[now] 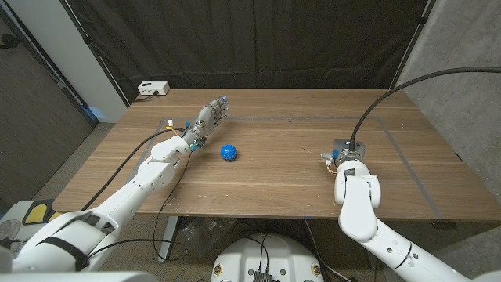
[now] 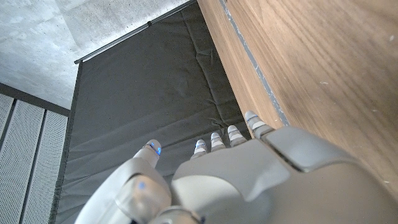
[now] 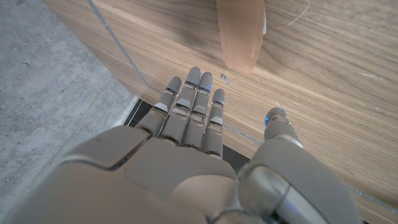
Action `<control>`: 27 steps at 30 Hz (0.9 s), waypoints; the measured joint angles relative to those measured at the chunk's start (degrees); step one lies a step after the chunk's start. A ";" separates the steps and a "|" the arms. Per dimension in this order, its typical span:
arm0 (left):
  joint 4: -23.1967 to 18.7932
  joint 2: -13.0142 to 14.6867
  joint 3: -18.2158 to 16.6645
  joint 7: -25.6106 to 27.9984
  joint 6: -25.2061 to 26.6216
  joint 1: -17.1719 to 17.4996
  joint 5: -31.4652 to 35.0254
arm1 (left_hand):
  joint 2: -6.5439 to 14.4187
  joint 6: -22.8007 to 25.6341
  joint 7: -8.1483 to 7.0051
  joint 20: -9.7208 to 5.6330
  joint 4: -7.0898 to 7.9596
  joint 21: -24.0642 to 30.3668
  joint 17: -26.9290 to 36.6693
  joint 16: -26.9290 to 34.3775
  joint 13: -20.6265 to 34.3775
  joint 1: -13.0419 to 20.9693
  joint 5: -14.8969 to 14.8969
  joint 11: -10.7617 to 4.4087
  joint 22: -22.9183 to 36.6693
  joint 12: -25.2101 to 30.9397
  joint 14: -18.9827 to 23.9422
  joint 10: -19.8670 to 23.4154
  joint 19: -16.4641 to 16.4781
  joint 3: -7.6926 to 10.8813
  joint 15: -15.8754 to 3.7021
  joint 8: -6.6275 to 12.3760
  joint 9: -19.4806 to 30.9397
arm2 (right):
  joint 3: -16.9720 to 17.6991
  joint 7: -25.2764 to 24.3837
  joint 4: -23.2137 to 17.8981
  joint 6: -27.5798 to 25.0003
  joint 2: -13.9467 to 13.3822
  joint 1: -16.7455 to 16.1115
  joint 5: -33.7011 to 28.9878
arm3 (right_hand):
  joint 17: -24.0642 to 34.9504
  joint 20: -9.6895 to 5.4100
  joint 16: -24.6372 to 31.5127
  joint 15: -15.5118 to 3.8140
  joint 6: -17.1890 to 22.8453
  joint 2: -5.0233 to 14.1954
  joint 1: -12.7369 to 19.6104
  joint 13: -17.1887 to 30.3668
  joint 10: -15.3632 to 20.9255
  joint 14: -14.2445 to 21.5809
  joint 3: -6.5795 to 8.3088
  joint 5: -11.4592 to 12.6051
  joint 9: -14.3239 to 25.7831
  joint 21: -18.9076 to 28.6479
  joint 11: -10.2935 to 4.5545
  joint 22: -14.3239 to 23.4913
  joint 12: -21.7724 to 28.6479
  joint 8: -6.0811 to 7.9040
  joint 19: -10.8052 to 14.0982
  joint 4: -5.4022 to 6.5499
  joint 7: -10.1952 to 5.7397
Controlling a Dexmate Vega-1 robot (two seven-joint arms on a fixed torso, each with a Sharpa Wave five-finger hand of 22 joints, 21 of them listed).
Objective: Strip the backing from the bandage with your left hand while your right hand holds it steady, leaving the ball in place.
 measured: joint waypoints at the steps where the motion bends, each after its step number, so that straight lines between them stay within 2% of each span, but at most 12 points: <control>1: 0.28 -0.06 0.01 -0.11 0.00 -0.12 -0.01 | 0.00 0.00 0.00 0.00 0.00 0.00 0.00 0.00 0.00 0.00 0.00 0.00 0.00 0.00 0.00 0.00 0.00 0.00 0.00 0.00 0.00 | 0.36 0.18 0.33 0.45 0.67 -0.28 -0.82 | 0.11 -0.04 0.10 -0.01 0.14 -0.08 0.08 0.19 0.06 0.00 0.00 0.00 0.00 0.16 -0.06 0.00 0.00 0.00 0.37 0.00 -0.14; 2: 0.43 -0.09 0.01 -0.11 0.00 -0.19 -0.01 | 0.00 0.00 0.00 0.00 0.00 0.00 0.00 0.00 0.00 0.00 0.00 0.00 0.00 0.00 0.00 0.00 0.00 0.00 0.00 0.00 0.00 | 0.36 0.39 0.33 1.00 0.67 -0.28 -1.63 | 0.23 -0.04 0.10 -0.11 0.32 -0.37 0.37 0.23 0.06 0.12 0.00 0.27 0.00 0.16 -0.06 0.00 0.00 0.00 0.37 0.00 -0.32; 7: 1.15 -0.39 0.02 -0.58 -0.29 -0.56 -0.05 | 0.00 0.00 0.00 0.00 0.00 0.00 0.00 0.00 0.00 0.00 0.00 0.00 0.00 0.00 0.00 0.00 0.00 0.00 0.00 0.00 0.00 | 2.89 1.37 2.00 3.83 4.78 -1.94 -5.33 | 0.60 -0.15 0.69 -0.08 1.15 -0.04 0.81 0.29 0.55 0.69 0.00 0.40 -0.01 0.49 -0.43 0.29 0.00 0.00 0.89 0.00 -0.53; 13: 2.30 -0.78 0.08 -1.07 -0.65 -1.19 -0.08 | 0.00 0.00 0.00 0.00 0.00 0.00 0.00 0.00 0.00 0.00 0.00 0.00 0.00 0.02 0.00 0.00 0.00 0.00 0.00 0.00 0.00 | 5.20 2.13 3.17 7.05 7.78 -3.01 -7.83 | 1.05 -0.15 1.36 -0.28 2.77 0.21 1.07 0.62 1.28 0.89 -0.31 0.62 -0.01 0.49 -0.67 0.29 0.44 0.67 0.88 0.31 -0.73; 21: 3.82 -1.23 0.11 -1.67 -1.05 -1.97 -0.10 | 0.00 0.00 0.00 0.00 0.00 0.00 0.00 0.00 0.00 0.00 0.00 0.00 0.00 0.02 0.00 0.00 0.00 0.00 0.00 0.00 0.00 | 7.19 3.52 4.72 9.77 10.33 -3.20 -9.38 | 1.59 -0.15 1.43 -0.07 3.07 0.26 1.11 0.81 1.31 0.68 -0.79 0.62 -0.01 0.49 -0.64 0.28 0.44 0.67 0.88 0.79 -1.03; 27: 4.80 -1.58 0.13 -1.90 -1.17 -2.50 -0.10 | 0.00 0.00 0.00 0.00 0.00 0.01 0.00 0.00 0.00 0.00 0.00 0.00 0.00 0.02 0.00 0.00 0.00 0.00 0.00 0.00 0.00 | 7.66 4.02 5.33 11.04 11.07 -3.18 -10.36 | 1.58 -0.15 1.43 -0.07 3.07 0.26 1.11 0.81 1.59 0.68 -0.78 0.62 -0.01 0.49 -0.37 0.28 0.44 0.67 0.88 0.79 -1.03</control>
